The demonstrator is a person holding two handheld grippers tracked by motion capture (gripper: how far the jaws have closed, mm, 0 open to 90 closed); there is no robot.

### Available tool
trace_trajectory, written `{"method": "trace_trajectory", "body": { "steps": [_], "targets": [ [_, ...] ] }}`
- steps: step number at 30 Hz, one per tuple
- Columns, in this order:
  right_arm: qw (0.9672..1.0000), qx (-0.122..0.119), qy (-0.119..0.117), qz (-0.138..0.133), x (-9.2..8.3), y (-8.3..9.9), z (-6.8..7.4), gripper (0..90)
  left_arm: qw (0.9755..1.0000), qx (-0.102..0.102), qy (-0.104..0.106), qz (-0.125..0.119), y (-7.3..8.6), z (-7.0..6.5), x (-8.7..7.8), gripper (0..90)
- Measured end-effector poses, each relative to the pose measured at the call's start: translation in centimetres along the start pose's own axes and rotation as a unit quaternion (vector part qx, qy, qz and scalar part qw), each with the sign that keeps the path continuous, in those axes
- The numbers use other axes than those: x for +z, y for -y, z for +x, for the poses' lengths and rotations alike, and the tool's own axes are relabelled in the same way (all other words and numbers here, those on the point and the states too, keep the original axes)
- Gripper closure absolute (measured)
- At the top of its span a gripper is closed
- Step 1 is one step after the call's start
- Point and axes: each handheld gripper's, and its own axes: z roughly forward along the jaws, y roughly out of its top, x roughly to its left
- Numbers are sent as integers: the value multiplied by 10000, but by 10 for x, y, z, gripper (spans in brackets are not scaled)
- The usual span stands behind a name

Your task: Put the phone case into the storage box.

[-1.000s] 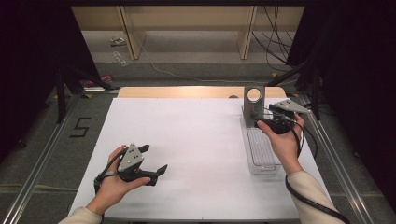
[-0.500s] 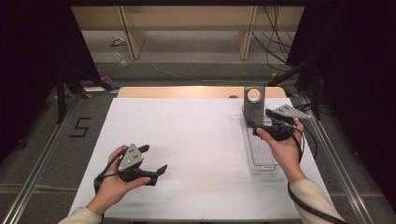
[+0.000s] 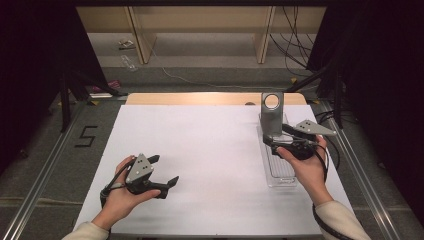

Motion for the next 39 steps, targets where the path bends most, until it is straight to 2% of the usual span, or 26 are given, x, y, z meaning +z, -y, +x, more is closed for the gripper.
{"method": "trace_trajectory", "body": {
  "steps": [10,18,25,39],
  "targets": [
    [9999,-68,-124,32,-16,13,5,160,10000,18,-35,16,0,1,0,62],
    [9993,-281,-252,58,-24,22,11,160,10000,36,-69,26,0,2,-1,62],
    [9988,-293,-373,86,-29,31,16,160,9999,42,-99,35,1,4,-1,62],
    [9983,-377,-446,7,-40,42,21,161,9999,41,-117,56,2,5,-1,62]
  ]
}}
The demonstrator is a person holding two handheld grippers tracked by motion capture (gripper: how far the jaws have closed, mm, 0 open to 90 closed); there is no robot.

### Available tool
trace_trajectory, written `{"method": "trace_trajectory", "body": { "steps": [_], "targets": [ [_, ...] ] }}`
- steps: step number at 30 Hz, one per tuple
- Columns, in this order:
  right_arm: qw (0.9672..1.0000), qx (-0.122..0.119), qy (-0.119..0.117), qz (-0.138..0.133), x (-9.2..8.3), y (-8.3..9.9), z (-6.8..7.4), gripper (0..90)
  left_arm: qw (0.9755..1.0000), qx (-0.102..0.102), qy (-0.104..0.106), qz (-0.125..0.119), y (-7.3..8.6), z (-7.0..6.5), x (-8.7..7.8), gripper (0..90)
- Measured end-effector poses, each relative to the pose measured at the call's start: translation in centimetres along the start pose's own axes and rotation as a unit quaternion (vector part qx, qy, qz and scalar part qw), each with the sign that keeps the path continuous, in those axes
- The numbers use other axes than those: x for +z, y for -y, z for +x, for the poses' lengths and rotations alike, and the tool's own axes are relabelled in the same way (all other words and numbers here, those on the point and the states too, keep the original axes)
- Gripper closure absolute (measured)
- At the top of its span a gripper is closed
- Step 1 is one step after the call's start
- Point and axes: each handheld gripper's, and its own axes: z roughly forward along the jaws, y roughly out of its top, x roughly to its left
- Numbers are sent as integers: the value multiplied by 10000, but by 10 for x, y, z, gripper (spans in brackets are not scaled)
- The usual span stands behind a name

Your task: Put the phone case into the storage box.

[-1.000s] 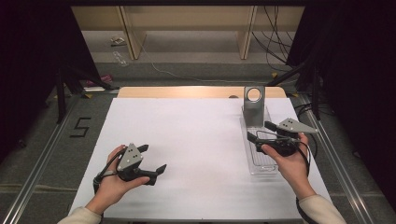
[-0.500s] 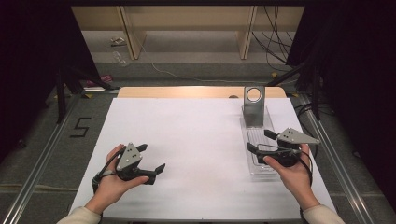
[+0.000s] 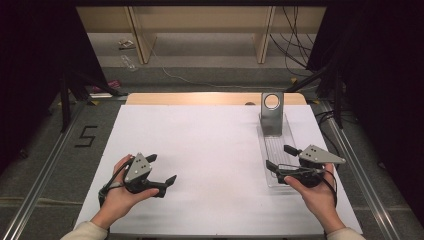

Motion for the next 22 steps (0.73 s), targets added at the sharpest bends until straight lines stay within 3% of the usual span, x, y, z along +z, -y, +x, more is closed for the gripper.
{"method": "trace_trajectory", "body": {
  "steps": [6,22],
  "targets": [
    [10000,-17,-38,39,-2,4,3,161,10000,3,-3,10,0,0,0,62],
    [9997,-145,90,-200,-1,6,6,165,10000,-26,-4,7,0,0,1,62]
  ]
}}
